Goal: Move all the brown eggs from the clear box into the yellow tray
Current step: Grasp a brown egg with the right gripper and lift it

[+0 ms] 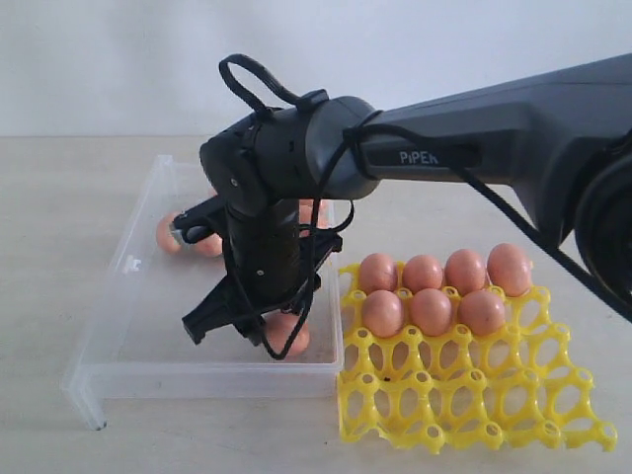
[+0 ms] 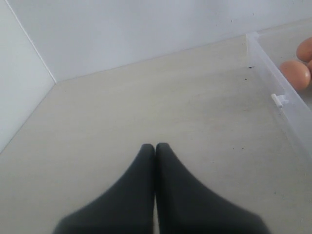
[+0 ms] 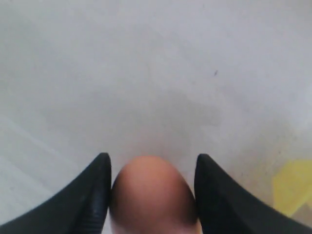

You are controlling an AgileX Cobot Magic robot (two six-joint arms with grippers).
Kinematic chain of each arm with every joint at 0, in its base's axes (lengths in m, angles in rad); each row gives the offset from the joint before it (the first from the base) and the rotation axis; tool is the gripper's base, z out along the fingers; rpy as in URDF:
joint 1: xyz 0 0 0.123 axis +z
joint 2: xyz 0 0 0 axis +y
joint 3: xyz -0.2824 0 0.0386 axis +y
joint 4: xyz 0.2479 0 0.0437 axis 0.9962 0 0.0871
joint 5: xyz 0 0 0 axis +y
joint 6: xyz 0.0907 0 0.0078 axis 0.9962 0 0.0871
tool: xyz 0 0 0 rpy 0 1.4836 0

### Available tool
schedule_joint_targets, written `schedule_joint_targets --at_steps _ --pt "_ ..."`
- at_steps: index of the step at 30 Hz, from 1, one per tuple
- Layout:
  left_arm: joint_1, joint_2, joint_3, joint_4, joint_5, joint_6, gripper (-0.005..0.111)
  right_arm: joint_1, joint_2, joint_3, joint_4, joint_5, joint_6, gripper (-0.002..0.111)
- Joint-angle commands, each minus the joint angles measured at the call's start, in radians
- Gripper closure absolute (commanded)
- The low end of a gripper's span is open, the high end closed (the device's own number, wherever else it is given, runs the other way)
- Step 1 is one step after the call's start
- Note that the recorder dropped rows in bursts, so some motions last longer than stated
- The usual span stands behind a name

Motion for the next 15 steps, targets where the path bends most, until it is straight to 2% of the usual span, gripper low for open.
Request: schedule_joint_targets --at_steps 1,10,15 --pt "-0.003 0.003 0.0 -0.004 -0.002 0.0 0.111 -0.001 -0.06 -0.042 -0.014 -0.165 -0.043 0.108" --pt "-0.003 0.003 0.0 -0.004 -0.002 0.0 0.111 -0.001 -0.07 -0.042 -0.01 -0.324 -0.018 0.108" --pt "-0.003 0.003 0.0 -0.004 -0.002 0.0 0.111 -0.001 -0.141 0.006 -0.005 -0.506 0.147 0.108"
